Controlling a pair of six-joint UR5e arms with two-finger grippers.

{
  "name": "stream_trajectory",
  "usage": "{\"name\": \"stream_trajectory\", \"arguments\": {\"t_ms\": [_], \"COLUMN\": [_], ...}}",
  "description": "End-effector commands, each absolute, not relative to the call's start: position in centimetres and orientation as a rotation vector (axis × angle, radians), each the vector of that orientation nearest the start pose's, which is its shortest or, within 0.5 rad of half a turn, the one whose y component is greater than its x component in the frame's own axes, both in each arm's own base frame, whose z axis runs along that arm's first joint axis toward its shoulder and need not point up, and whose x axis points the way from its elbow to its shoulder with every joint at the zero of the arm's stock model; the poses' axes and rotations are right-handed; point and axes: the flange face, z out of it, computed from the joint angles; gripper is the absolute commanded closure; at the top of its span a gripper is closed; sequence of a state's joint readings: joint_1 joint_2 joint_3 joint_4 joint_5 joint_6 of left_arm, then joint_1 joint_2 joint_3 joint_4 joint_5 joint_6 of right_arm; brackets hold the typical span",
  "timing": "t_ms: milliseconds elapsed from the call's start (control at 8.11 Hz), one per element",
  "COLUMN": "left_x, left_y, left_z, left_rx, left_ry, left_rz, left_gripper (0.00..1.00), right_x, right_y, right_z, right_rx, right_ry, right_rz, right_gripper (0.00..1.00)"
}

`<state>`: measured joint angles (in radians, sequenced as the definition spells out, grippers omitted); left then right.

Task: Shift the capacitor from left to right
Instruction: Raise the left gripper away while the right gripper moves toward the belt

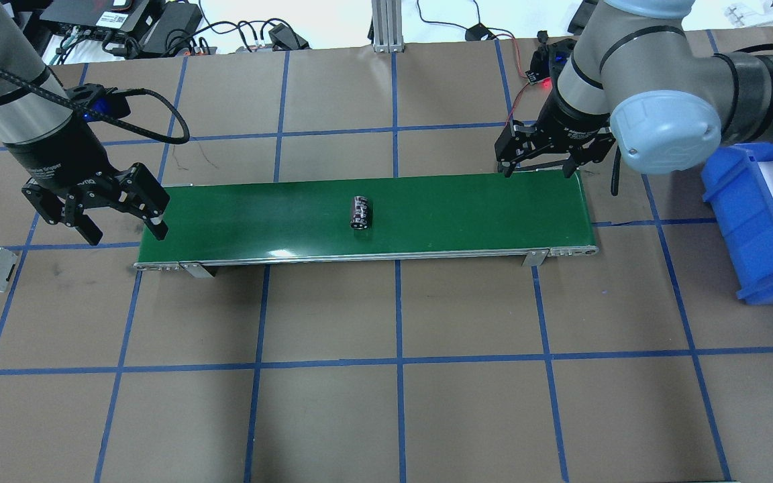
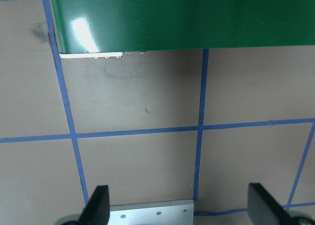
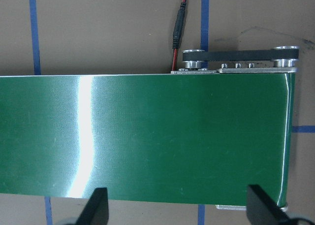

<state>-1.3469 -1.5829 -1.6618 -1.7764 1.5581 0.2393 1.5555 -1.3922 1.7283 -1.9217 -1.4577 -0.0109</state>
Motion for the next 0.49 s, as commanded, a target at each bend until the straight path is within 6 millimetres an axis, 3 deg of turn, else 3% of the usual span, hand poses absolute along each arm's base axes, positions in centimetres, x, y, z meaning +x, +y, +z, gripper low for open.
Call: {"name": "stream_trajectory", "arguments": {"t_ms": [0,370], "left_x": [-3.1,-3.1], "left_y": [-47.6,-47.4], "left_z": [42.8,43.1], "left_rx": [0.023,0.018], "left_ry": [3.194,3.194], "left_rz": [0.46,0.445], "left_gripper": [0.0,0.0], "right_x": [13.8,14.5], "right_y": [-54.1,-53.9], "right_z": [33.0,31.5], "right_rx": [0.005,0.013], "right_ry": [3.014,2.942], "right_rz": [0.041,0.082], "right_gripper": [0.0,0.0]}}
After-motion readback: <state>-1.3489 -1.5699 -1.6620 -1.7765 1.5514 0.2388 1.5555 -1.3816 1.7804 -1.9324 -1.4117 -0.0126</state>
